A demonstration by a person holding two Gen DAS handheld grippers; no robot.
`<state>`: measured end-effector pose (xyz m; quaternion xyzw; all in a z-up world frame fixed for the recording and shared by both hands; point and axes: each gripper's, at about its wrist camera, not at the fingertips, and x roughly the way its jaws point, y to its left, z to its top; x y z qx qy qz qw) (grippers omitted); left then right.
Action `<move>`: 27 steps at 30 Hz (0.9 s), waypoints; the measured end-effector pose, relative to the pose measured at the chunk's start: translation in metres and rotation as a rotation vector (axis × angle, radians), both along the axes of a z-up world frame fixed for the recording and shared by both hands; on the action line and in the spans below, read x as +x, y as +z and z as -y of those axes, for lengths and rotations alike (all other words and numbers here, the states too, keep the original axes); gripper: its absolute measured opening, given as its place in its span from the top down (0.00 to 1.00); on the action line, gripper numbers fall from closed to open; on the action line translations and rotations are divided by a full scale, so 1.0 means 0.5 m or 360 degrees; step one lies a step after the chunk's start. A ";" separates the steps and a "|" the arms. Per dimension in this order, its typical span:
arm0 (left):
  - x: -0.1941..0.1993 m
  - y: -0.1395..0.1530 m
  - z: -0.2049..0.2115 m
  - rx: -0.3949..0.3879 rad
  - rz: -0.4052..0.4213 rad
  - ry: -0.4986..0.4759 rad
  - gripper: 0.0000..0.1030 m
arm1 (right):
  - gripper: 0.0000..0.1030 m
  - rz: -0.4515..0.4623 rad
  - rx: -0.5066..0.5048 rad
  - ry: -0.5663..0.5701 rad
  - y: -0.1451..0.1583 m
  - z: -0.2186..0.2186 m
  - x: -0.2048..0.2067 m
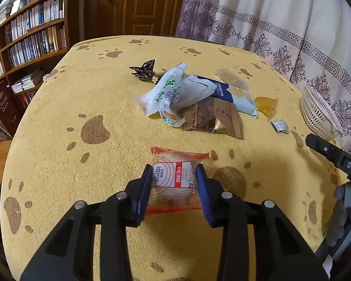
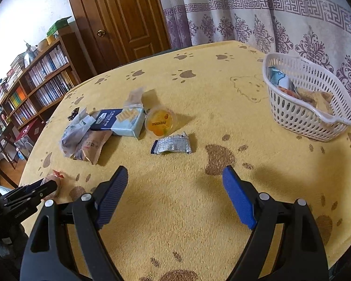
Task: Organize snacks
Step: 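Grasp the red-striped clear bread bag with the left gripper while the right gripper grasps the silver candy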
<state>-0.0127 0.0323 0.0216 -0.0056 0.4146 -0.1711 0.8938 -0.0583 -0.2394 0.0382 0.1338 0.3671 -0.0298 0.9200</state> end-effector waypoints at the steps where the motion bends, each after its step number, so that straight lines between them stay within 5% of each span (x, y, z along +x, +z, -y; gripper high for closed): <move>1: -0.002 0.004 0.001 -0.0003 0.0007 -0.0002 0.63 | 0.18 0.0000 0.0001 -0.0001 0.001 0.001 0.004; 20: -0.015 0.057 0.011 -0.0038 0.0117 -0.0022 0.73 | 0.20 -0.0133 -0.0113 0.0098 -0.049 -0.020 0.156; 23: -0.010 0.049 0.003 -0.0046 0.0089 0.0003 0.73 | 0.26 -0.0168 -0.0122 0.0095 -0.058 -0.021 0.169; 27: -0.005 0.037 -0.009 -0.0064 0.0036 0.0028 0.67 | 0.49 -0.0181 -0.0229 0.0085 -0.059 -0.028 0.168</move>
